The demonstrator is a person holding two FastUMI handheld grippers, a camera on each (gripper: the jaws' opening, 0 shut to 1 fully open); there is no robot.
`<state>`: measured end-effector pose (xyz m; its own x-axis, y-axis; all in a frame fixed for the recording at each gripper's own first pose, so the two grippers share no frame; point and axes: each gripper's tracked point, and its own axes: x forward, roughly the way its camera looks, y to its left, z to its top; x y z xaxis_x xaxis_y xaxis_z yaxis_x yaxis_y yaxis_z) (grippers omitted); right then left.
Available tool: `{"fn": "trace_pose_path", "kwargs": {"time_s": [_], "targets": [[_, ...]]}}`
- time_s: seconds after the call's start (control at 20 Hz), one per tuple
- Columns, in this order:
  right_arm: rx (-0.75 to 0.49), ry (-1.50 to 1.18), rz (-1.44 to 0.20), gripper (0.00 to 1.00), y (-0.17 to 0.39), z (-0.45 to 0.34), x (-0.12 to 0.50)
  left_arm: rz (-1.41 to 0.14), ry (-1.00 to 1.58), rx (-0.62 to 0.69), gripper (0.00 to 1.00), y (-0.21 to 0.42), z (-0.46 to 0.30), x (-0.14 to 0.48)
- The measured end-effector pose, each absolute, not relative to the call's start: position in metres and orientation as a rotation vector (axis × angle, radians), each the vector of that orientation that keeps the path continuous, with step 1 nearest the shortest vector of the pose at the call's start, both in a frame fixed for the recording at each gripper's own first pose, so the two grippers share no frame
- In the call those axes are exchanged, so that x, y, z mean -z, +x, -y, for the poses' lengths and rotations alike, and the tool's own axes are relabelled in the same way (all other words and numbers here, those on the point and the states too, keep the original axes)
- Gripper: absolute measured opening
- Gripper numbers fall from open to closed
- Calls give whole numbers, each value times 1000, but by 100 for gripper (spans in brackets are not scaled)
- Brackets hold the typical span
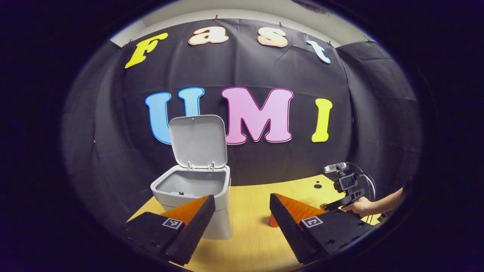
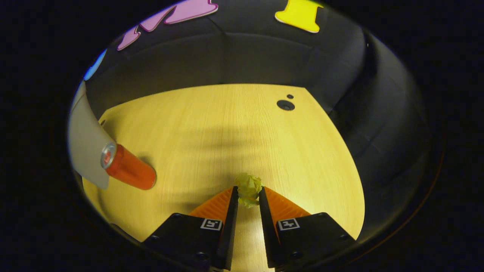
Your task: Press the lid of the desktop garbage bin to open it, pick up the crumpled paper on the desktop and throw it into the bin, then pick up the pop can on the desktop and drop it into the bin, and finally close the garbage bin lid.
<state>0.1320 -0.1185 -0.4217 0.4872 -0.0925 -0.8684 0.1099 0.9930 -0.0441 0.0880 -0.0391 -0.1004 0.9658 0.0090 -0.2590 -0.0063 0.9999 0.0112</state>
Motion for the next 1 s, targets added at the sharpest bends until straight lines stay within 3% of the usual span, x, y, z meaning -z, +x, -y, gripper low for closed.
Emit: {"fn": "trace_pose_path", "kwargs": {"time_s": [0.5, 0.8, 1.0], "targets": [[-4, 36, -719, 38, 185, 39, 230, -197, -29, -11, 97, 69, -4, 75], [-236, 97, -591, 38, 201, -91, 152, -204, -12, -57, 97, 39, -44, 83], [-384, 111, -570, 37, 200, -172, 135, -216, -22, -84, 97, 23, -66, 90]]}}
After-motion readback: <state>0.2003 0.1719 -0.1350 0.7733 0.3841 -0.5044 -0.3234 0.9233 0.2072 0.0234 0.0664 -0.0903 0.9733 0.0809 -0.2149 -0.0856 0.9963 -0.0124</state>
